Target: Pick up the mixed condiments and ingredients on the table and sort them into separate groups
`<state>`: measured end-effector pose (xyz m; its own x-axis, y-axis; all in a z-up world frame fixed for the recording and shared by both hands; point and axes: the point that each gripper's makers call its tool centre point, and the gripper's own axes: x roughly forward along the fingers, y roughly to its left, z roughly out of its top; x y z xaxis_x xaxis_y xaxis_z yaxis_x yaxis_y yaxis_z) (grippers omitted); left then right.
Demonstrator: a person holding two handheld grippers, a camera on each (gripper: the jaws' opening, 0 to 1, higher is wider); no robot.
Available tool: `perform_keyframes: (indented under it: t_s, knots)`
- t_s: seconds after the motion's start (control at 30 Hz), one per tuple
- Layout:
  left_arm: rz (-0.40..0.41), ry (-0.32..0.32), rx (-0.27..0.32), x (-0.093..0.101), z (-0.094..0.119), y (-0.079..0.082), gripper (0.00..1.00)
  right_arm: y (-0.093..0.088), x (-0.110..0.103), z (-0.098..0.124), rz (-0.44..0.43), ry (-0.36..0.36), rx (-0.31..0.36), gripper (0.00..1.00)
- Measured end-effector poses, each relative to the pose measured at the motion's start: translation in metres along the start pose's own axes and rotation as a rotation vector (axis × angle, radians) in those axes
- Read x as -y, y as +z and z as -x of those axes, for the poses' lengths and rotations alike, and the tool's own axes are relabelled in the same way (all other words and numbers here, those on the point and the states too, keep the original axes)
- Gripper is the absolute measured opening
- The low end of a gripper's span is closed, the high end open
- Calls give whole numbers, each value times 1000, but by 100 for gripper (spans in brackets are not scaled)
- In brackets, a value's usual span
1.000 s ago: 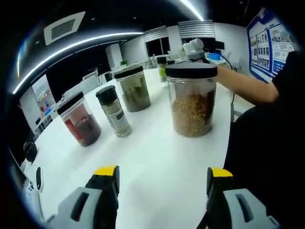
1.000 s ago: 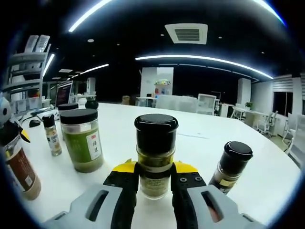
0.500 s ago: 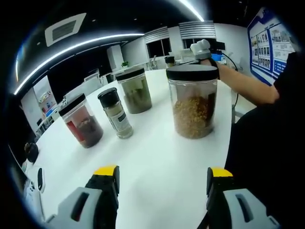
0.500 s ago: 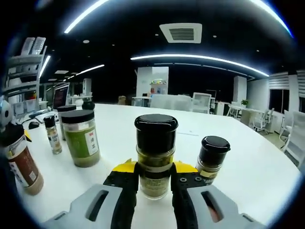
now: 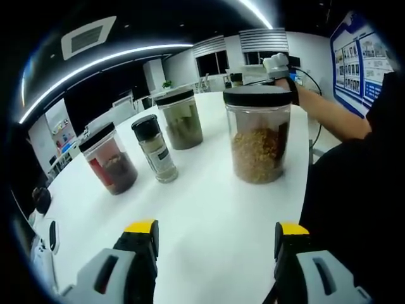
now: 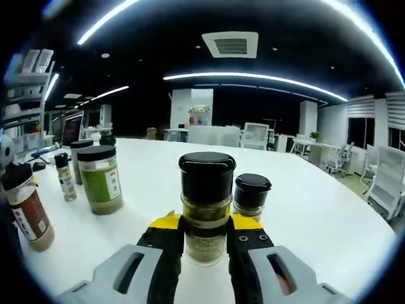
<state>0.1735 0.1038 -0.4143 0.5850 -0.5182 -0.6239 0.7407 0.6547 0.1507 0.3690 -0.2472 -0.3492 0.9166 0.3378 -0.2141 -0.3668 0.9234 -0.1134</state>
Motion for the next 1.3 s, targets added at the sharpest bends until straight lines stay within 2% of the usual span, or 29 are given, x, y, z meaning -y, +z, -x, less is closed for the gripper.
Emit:
perform_keyframes:
  t_s: [0.1,0.3,0.73,0.93,1.3]
  knots:
    - [-3,4,-5,-1,0,-1,74,1,7,5,-27,-1,12,28]
    - [5,16,8,-5,3,2,74,-7,22,7,-61,-23,-6,28]
    - [-2,11,1,-5,2,3,74,-4,48,16,-43,-83,-9,28]
    - [-7,12,1,-5,3,4,74,-3,58,16,-47,-94,-11,28]
    - [5,12,-5,-7,0,-1,74,-12,75,7,-69,-113,-23,28]
